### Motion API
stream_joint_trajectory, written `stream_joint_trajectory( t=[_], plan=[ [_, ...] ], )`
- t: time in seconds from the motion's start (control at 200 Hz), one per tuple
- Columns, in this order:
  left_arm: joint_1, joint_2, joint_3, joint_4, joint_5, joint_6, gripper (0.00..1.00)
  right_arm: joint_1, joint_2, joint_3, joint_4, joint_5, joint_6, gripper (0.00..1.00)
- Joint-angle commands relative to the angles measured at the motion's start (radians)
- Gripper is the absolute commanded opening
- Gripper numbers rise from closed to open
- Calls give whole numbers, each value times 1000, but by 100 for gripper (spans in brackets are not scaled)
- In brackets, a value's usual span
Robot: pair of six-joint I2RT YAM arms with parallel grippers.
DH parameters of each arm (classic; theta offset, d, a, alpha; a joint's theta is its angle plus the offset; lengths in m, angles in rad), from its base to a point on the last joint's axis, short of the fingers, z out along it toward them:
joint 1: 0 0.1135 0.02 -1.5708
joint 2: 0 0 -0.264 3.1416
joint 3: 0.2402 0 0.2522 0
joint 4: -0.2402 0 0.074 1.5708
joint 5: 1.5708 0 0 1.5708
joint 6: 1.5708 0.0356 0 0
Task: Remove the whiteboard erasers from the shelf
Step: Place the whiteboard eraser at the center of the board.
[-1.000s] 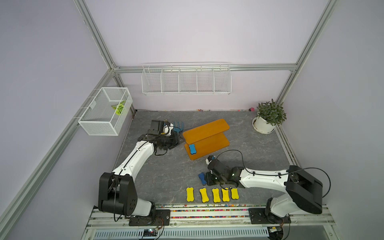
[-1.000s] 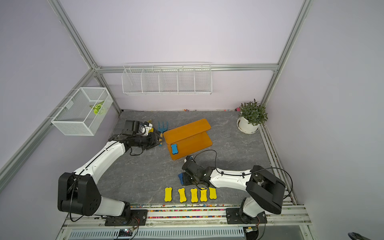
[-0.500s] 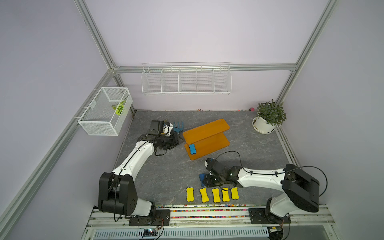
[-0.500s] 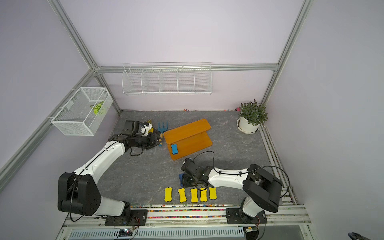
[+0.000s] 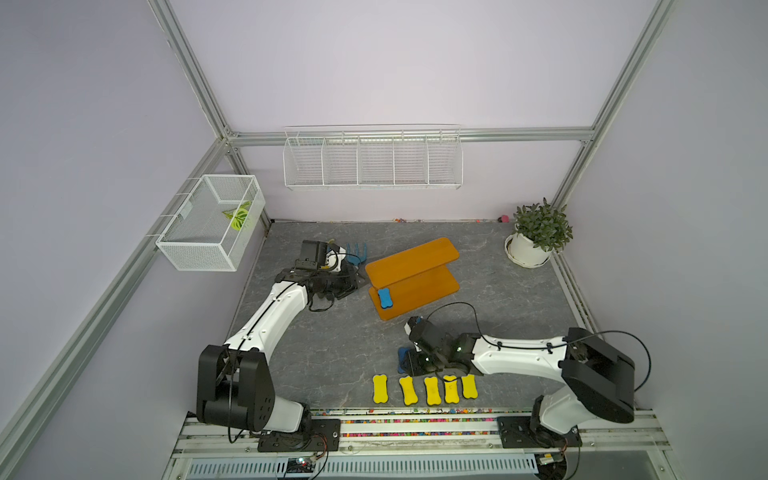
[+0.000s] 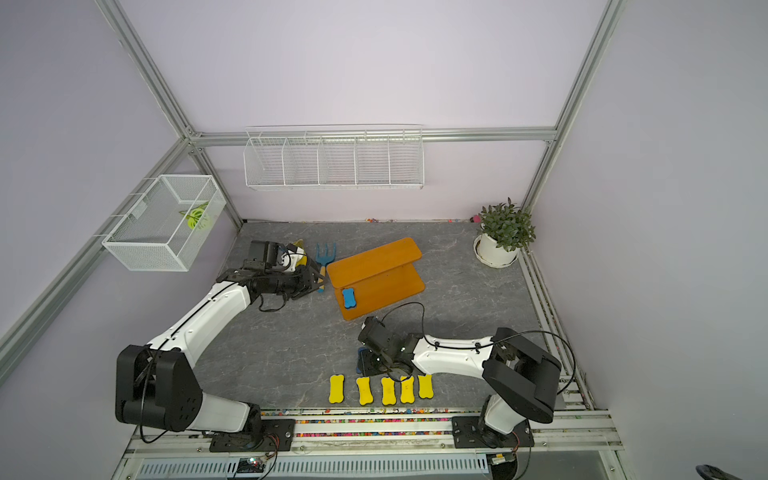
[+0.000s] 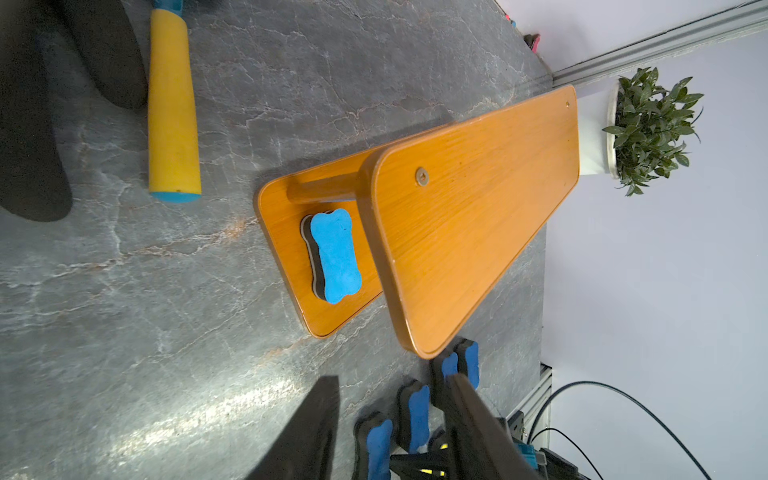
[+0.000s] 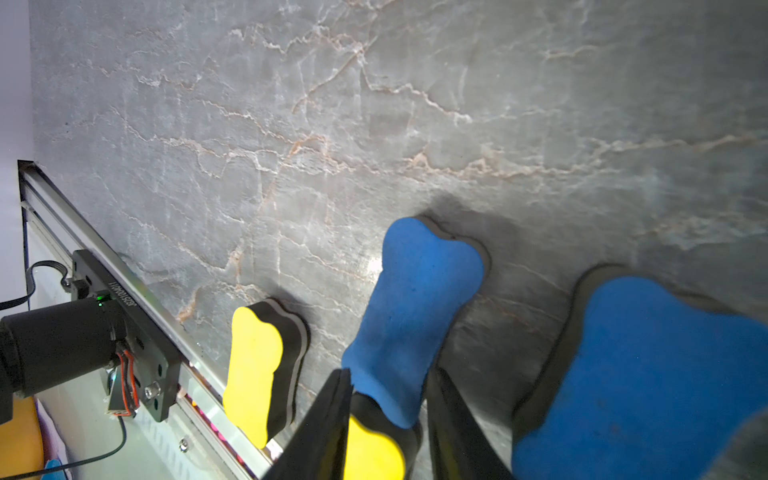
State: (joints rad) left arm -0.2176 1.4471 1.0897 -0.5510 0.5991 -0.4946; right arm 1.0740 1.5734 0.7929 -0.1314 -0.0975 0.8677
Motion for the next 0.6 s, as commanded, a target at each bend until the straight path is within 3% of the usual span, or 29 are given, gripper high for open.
stream_joint_trajectory(
  t=[0.0, 0.16, 0.595],
  plan=[
    [5, 4, 1, -3, -12, 18, 46, 6, -33, -9, -4, 34, -15, 37],
    [5, 5, 2, 0, -10, 15, 47, -3, -79, -6, -34, 97, -29, 39],
    [5, 2, -7, 8, -7, 9, 47, -34, -31, 14, -4, 86, -71, 43]
  ],
)
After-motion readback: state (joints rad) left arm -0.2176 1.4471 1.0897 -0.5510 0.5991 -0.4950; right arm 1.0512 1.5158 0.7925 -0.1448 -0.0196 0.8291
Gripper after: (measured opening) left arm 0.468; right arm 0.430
